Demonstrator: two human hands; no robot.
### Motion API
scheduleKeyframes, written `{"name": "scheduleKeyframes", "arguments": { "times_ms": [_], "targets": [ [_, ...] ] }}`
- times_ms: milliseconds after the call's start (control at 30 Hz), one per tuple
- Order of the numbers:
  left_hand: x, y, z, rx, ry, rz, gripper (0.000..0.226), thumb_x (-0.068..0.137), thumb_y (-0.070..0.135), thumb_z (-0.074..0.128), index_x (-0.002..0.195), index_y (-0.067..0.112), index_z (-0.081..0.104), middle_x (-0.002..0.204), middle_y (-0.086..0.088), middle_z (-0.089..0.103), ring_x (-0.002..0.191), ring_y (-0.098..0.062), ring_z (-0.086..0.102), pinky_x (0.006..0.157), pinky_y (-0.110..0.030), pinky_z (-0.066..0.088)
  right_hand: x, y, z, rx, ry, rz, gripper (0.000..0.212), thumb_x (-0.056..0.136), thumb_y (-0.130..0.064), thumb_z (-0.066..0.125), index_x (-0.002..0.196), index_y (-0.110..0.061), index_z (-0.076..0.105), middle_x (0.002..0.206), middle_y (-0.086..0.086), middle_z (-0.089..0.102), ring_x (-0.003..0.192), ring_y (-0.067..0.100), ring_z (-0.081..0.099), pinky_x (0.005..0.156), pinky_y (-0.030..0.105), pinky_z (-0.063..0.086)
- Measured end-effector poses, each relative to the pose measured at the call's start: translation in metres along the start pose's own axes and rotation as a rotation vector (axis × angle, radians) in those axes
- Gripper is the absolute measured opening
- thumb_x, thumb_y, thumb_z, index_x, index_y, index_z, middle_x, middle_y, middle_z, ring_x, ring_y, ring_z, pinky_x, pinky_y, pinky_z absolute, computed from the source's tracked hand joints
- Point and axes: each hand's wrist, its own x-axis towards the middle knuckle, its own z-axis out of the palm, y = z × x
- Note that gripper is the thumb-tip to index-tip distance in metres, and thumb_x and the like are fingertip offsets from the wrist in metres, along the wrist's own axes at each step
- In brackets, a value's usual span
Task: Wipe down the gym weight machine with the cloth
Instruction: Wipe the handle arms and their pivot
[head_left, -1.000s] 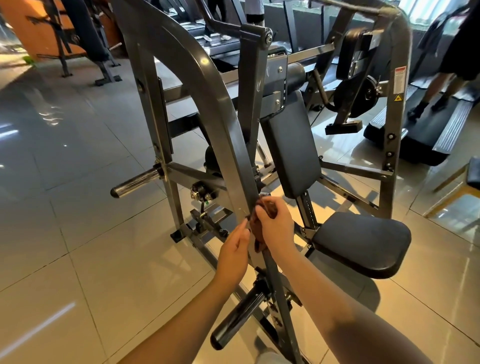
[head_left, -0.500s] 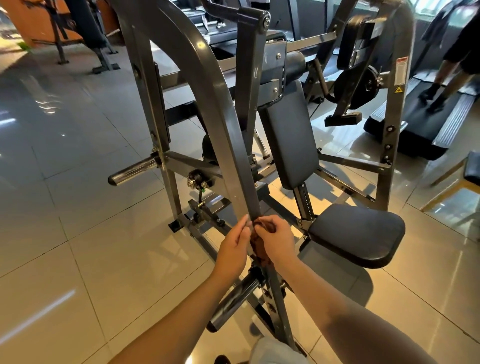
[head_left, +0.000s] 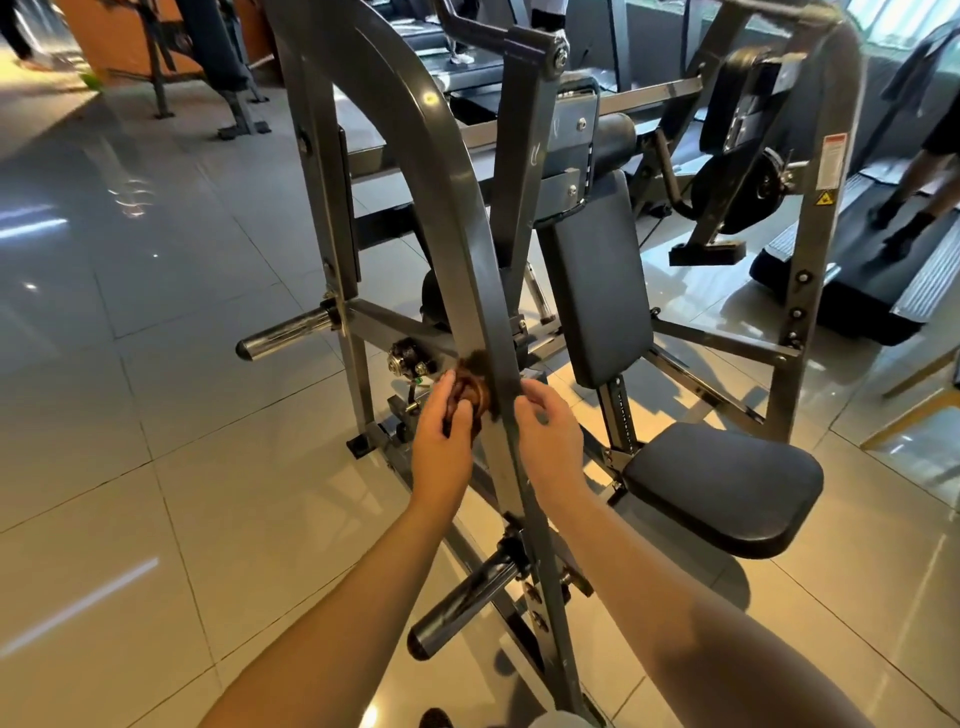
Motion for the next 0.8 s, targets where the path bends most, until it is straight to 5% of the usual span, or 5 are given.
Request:
{"name": "scheduleKeyframes", "arguments": {
  "times_ms": [133,367,567,667,800],
  "targets": [
    [-0.001,-0.007,0.027,-0.002,-0.047,0.016,0.047,0.109,0.038,0.038,0.156,0.038,0.032,0.163,0.012,0.03,0.149,-0.008,0.028,0.122,-0.043,0.03,0.013,0.009,0.001,0.016,-0.076,0.07,0.038,0.106,-0.024,0.052,0.143,-0.029,0.054,0.133,-0.007,0.063,0.124,0.009,0.059,0.106,0.043,0.051],
    [-0.023,-0.046,0.036,0.051,-0.031,-0.098,0.04,0.108,0.035,0.041,0.146,0.045,0.035,0.155,0.007,0.045,0.143,-0.014,0.043,0.117,-0.045,0.039,0.007,0.03,-0.009,-0.042,-0.119,0.082,0.036,0.106,-0.018,0.05,0.14,-0.029,0.056,0.126,-0.01,0.067,0.12,0.008,0.061,0.104,0.036,0.052],
    [-0.023,-0.014,0.046,-0.002,0.041,0.018,0.041,0.108,0.025,0.044,0.144,0.045,0.041,0.158,0.015,0.035,0.142,0.0,0.034,0.115,-0.02,0.033,0.014,0.033,-0.019,-0.028,-0.168,0.106,0.03,0.106,-0.022,0.051,0.132,-0.032,0.062,0.117,-0.012,0.07,0.113,0.005,0.065,0.102,0.04,0.054],
    [-0.03,-0.034,0.051,-0.043,0.04,-0.057,0.04,0.107,0.031,0.045,0.133,0.061,0.041,0.157,0.011,0.042,0.141,-0.008,0.042,0.115,-0.031,0.041,0.011,0.033,-0.019,-0.011,-0.18,0.116,0.033,0.106,-0.021,0.049,0.135,-0.032,0.059,0.121,-0.012,0.069,0.115,0.005,0.064,0.103,0.04,0.054],
    [-0.035,-0.053,0.049,-0.027,0.037,-0.206,0.038,0.108,0.036,0.043,0.143,0.051,0.043,0.144,0.008,0.057,0.132,-0.014,0.054,0.112,-0.039,0.046,0.01,0.036,-0.019,-0.035,-0.205,0.116,0.034,0.107,-0.024,0.049,0.138,-0.034,0.057,0.125,-0.012,0.068,0.118,0.006,0.062,0.104,0.041,0.053]
  ]
}}
